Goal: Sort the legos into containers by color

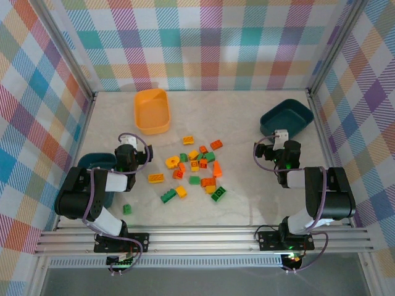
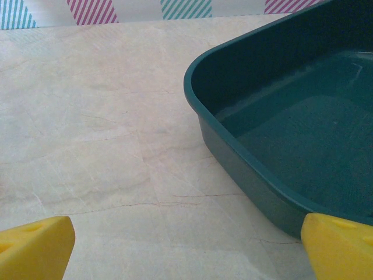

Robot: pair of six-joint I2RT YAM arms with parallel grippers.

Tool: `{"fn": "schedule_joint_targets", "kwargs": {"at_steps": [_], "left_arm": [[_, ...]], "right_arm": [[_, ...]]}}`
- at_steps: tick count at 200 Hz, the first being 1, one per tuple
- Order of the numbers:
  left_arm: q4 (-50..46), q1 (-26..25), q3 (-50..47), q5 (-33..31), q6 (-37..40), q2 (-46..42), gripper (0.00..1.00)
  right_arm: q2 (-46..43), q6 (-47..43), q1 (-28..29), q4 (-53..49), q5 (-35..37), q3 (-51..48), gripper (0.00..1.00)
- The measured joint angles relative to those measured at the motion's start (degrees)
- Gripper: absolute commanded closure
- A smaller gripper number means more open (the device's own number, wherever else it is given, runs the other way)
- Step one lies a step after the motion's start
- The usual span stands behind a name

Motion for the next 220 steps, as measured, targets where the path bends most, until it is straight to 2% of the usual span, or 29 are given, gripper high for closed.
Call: {"fn": "schedule_joint_targets", "kwargs": {"at_steps": [108,119,130,142,172,187,206,220], "left_arm": [[0.02,0.00,0.00,-0.09,0.00,0.00,0.00],[-2.43,-0.04,0.61,-0.57,0.00,-0.83,0.00],[-9.07,-0.26,2.84,-1.22,0.00,-3.32,0.00],[-15.85,-0.59,6.58,-1.79,-0.09,-7.65,0.00],[-27.06,-1.22,18.73,-4.57,-5.62,-18.27,0.00],[-33.35,-1.27,26.34,-6.29,-11.02,-20.13,0.00],[-40.11,-0.94,34.10,-7.78,-18.34,-18.53,0.00],[-43.23,0.42,36.54,-5.49,-23.76,-15.52,0.00]], "right_arm": [[0.00,-0.02,0.00,-0.04,-0.02,0.00,0.00],[-0.17,0.00,0.02,-0.44,0.11,0.09,0.00],[-1.66,0.02,0.39,-5.57,0.94,1.55,0.00],[-4.72,0.44,1.38,-15.96,3.30,6.16,0.00],[-9.46,4.96,2.67,-38.32,8.37,27.43,0.00],[-10.64,10.27,2.45,-43.67,10.21,34.82,0.00],[-11.72,17.22,0.76,-47.50,10.43,36.04,0.00],[-10.32,20.24,-0.74,-50.42,9.60,35.28,0.19]]}}
